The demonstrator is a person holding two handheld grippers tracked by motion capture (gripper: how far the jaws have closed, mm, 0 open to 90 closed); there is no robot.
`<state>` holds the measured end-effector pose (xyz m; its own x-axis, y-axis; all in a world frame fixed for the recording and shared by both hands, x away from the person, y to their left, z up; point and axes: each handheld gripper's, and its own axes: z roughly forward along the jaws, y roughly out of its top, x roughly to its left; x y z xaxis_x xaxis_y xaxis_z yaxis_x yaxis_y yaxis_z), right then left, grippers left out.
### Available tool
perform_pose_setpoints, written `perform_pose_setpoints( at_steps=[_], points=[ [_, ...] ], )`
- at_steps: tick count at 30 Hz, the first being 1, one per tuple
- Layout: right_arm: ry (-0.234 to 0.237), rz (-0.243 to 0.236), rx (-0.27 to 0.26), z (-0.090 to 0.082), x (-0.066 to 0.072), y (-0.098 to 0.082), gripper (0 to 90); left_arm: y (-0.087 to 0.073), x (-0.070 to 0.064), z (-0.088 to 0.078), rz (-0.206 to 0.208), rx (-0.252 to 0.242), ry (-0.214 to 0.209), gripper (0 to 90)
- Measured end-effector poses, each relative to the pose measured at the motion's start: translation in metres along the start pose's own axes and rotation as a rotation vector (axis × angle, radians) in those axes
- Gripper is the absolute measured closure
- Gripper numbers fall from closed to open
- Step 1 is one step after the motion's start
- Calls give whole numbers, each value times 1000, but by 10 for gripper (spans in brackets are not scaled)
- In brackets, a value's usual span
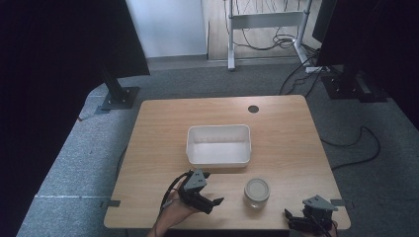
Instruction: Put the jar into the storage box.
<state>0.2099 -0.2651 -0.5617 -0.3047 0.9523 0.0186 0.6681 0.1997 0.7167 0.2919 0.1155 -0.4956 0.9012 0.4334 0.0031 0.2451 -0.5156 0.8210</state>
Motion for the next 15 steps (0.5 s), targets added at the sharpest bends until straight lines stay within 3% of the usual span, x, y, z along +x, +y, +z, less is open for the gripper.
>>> perform_pose_setpoints(
  at_steps=[15],
  points=[
    [1,-2,0,0,0,0,12,21,-21,36,58,-2,-37,14]
  ],
)
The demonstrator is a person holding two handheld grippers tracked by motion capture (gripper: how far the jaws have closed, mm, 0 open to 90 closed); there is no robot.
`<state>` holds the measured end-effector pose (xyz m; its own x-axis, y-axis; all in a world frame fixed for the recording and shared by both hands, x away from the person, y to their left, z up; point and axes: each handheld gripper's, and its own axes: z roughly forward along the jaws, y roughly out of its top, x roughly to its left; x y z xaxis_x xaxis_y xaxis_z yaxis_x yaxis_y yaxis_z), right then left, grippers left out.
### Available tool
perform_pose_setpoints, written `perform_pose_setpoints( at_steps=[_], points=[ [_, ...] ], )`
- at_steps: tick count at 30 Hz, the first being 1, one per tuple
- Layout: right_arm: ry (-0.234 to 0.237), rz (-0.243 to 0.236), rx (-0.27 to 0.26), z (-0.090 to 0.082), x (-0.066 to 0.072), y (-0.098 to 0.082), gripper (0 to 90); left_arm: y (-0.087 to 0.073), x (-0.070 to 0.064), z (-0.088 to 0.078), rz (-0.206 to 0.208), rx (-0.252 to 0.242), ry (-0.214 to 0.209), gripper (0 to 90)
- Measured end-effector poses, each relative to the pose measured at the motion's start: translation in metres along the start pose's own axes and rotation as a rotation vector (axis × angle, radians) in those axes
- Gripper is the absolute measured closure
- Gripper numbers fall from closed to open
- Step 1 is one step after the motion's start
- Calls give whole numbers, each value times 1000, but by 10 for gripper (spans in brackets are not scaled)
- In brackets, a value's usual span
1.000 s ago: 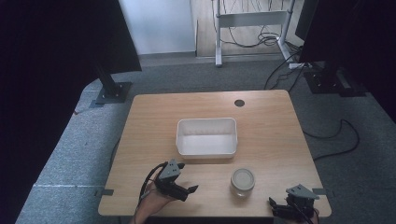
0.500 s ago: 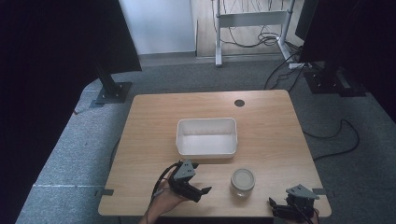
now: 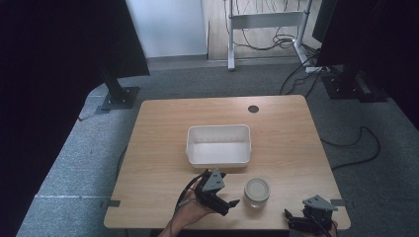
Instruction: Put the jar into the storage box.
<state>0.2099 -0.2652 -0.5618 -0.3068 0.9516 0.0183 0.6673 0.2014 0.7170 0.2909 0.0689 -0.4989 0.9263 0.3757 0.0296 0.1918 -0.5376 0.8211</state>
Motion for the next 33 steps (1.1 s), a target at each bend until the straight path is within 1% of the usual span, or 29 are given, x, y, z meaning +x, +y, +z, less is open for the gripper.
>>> perform_pose_setpoints(
  at_steps=[2,8,16,22,26,33],
  points=[
    [0,0,0,0,0,0,12,1,-2,5,4,0,-5,13],
    [0,0,0,0,0,0,11,5,-5,18,-10,-5,-21,8],
    [1,-1,-1,0,0,0,10,10,-13,34,1,-9,-41,8],
    [2,-2,0,0,0,0,7,13,-18,47,3,-6,-48,8],
    [3,-4,0,0,0,0,7,13,-21,55,-3,-7,-46,10],
    [3,-2,0,0,0,0,7,16,-26,67,2,5,-46,16]
  ],
)
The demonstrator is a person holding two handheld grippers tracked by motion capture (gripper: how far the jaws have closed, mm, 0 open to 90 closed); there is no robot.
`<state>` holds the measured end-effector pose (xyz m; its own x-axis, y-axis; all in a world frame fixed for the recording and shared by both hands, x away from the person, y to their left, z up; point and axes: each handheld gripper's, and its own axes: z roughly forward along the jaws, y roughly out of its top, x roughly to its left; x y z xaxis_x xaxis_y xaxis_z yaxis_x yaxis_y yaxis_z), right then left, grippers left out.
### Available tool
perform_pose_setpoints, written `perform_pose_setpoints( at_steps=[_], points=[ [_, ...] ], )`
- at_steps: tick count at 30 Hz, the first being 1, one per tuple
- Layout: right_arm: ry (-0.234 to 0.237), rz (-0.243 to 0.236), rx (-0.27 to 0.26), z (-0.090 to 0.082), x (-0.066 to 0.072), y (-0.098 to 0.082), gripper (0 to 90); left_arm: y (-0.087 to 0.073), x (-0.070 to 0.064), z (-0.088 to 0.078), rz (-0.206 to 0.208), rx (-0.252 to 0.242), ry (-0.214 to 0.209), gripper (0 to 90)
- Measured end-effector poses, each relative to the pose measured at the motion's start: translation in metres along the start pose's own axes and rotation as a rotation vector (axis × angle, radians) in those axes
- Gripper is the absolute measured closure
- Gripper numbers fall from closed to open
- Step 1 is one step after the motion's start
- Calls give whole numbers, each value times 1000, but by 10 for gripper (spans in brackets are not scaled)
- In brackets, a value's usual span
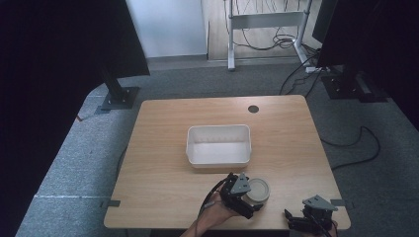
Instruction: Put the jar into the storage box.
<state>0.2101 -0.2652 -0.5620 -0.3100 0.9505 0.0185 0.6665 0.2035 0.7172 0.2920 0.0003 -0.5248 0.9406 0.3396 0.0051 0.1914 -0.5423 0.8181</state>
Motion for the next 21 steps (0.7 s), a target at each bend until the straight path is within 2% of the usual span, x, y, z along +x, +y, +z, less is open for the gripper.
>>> perform_pose_setpoints(
  at_steps=[5,13,21],
  points=[
    [1,-1,0,0,0,0,6,1,-1,8,3,19,23,24],
    [1,-1,0,0,0,0,5,0,-3,20,7,38,23,86],
    [3,-2,-1,0,0,0,4,1,-5,20,6,39,39,100]
  ],
)
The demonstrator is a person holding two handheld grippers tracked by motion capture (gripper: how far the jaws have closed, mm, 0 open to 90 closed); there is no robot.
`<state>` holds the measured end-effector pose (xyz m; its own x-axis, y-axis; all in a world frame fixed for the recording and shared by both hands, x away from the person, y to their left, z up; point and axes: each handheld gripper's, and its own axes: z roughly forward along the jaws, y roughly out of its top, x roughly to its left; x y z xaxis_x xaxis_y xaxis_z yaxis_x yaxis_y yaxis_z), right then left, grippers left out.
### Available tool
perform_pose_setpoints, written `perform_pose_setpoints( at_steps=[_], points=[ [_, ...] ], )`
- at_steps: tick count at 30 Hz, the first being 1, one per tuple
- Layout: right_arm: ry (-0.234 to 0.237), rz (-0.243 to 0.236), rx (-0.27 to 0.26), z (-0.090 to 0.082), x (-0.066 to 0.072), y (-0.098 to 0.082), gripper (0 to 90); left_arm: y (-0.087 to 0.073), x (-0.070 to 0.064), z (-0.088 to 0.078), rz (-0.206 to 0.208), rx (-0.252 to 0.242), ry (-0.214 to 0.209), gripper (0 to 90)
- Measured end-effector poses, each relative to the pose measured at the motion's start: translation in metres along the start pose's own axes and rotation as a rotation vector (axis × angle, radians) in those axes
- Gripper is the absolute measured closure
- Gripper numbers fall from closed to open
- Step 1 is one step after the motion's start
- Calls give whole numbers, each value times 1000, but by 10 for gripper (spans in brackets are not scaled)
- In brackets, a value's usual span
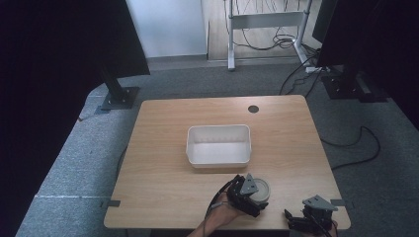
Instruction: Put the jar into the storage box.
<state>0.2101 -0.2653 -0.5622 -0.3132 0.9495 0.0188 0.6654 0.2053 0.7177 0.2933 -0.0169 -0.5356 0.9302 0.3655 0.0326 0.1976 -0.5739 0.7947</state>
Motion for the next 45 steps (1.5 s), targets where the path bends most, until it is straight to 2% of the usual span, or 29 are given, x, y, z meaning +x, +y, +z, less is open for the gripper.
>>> perform_pose_setpoints(
  at_steps=[12,19,30,45],
  points=[
    [0,0,-1,0,0,0,4,3,2,-7,3,-1,1,100],
    [1,0,-1,0,0,0,4,8,8,-18,1,-8,8,100],
    [1,0,-2,0,0,0,3,14,25,-39,-5,-23,49,100],
    [2,0,-2,0,0,0,3,13,51,-59,-56,-30,110,100]
  ],
)
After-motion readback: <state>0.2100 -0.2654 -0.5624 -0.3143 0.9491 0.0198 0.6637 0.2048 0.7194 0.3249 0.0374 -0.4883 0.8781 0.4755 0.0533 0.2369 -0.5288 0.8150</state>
